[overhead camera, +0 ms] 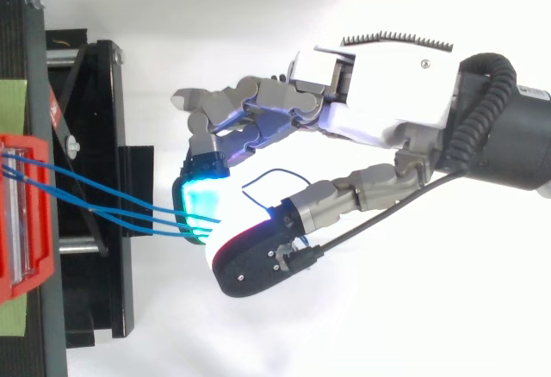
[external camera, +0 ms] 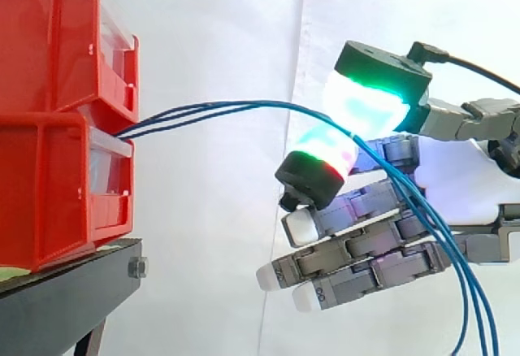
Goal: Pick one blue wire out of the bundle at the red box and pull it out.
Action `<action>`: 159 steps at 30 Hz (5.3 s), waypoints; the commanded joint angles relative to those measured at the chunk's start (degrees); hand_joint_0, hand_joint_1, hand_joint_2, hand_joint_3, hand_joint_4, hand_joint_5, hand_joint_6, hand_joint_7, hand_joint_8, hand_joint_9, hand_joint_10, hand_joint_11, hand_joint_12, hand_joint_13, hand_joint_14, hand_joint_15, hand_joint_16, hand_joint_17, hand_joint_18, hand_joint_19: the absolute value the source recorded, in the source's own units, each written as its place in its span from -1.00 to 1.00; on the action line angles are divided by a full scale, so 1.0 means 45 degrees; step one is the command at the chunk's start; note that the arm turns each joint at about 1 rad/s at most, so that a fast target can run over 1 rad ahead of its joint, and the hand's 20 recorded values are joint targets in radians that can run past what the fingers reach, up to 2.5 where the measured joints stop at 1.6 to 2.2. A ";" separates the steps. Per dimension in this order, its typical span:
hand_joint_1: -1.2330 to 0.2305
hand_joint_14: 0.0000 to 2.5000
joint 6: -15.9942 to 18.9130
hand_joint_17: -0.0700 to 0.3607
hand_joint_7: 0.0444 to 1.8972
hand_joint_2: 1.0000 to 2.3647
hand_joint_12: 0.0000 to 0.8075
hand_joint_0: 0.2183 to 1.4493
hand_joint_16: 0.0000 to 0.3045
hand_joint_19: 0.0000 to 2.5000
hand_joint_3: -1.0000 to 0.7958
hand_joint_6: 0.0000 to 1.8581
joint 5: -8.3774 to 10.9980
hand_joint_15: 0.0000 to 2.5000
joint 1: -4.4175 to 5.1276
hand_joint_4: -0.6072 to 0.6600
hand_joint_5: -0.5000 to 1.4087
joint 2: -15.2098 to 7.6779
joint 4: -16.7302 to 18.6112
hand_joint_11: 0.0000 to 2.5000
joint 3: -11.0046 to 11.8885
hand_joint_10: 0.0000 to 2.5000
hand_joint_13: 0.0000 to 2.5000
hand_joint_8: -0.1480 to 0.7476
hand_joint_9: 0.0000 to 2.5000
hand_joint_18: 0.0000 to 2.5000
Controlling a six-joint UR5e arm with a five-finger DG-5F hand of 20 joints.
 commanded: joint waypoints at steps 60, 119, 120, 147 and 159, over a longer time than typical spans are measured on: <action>-0.14 -1.00 -0.0037 -0.08 0.28 -0.97 -0.08 -0.53 -0.62 -0.76 0.01 -0.23 -0.0020 -0.99 0.0039 0.25 -0.57 0.0000 0.0028 -0.50 -0.0003 -0.98 -1.00 -0.14 -0.37 -1.00; -0.35 -1.00 -0.0115 -0.08 0.29 -0.96 -0.07 -0.37 -0.63 -0.78 0.05 -0.30 -0.0039 -1.00 0.0058 0.43 -0.62 0.0000 0.0087 -0.46 -0.0003 -0.98 -1.00 -0.12 -0.48 -1.00; -0.37 -1.00 -0.0115 -0.08 0.19 -0.96 -0.07 -0.39 -0.63 -0.78 0.05 -0.24 -0.0039 -1.00 0.0058 0.47 -0.63 0.0000 0.0087 -0.43 -0.0003 -0.98 -1.00 -0.11 -0.46 -1.00; -0.13 -1.00 -0.0115 -0.15 0.63 -0.99 -0.14 -0.49 -0.67 -0.79 -0.39 -0.43 -0.0039 -1.00 0.0058 0.30 -0.45 0.0000 0.0087 -0.64 -0.0003 -0.98 -0.87 -0.26 -0.16 -1.00; -0.19 -1.00 -0.0115 -0.12 0.38 -1.00 -0.05 -0.59 -0.65 -0.79 -0.44 -0.28 -0.0039 -0.96 0.0058 0.17 -0.48 0.0000 0.0087 -0.50 -0.0003 -0.98 -0.83 -0.15 -0.11 -1.00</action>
